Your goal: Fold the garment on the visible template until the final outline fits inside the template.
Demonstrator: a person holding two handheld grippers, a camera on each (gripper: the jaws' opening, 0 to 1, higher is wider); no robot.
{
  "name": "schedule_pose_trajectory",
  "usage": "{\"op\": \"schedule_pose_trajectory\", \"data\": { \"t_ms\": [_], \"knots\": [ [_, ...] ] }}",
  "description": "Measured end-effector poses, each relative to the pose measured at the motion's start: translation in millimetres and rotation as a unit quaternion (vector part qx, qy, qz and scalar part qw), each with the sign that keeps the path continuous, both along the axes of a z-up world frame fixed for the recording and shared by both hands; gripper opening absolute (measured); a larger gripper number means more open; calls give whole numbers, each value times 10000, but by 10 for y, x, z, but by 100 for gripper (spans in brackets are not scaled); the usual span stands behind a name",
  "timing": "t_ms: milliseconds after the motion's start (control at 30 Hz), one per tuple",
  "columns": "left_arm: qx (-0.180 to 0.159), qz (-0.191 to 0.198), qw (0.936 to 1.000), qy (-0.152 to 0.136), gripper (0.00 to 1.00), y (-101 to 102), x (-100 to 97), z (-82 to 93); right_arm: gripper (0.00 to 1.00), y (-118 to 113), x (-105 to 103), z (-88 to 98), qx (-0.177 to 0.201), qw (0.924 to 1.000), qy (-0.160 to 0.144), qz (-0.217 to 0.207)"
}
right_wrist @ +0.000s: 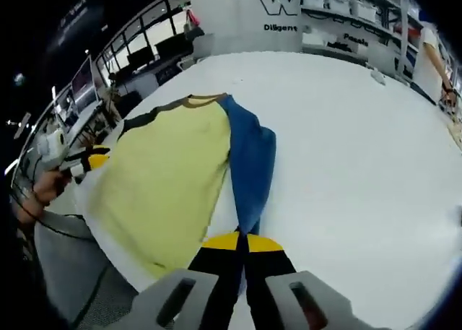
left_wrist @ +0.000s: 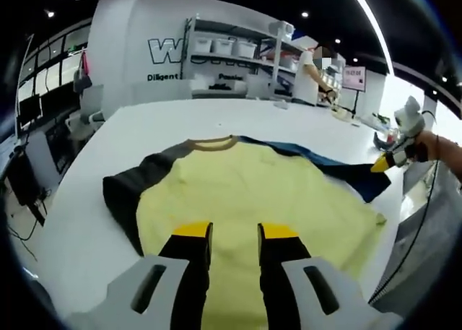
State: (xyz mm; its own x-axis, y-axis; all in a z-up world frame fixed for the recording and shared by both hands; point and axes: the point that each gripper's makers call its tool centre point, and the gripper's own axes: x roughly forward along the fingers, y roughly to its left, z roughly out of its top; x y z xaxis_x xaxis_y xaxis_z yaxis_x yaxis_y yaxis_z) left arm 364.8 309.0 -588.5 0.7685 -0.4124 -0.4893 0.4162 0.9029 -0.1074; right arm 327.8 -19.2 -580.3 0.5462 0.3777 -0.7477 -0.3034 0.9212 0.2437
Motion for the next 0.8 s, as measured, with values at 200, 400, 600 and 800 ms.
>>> {"op": "schedule_pose_trajectory", "data": {
  "t_ms": [200, 400, 600, 800],
  "knots": [
    [88, -42, 9999, -28, 20, -16, -2, 7, 0, 146, -50, 295, 667, 9974, 219, 165],
    [132, -105, 9999, -23, 20, -42, -15, 2, 0, 379, -19, 530, 1445, 9880, 231, 487],
    [164, -123, 9998, 8, 20, -53, -37, -4, 0, 552, 150, 884, 2385, 9696, 49, 539],
    [401, -176, 9990, -68, 20, -40, -26, 0, 0, 714, 299, 1192, 2866, 9550, -155, 741]
  ]
}}
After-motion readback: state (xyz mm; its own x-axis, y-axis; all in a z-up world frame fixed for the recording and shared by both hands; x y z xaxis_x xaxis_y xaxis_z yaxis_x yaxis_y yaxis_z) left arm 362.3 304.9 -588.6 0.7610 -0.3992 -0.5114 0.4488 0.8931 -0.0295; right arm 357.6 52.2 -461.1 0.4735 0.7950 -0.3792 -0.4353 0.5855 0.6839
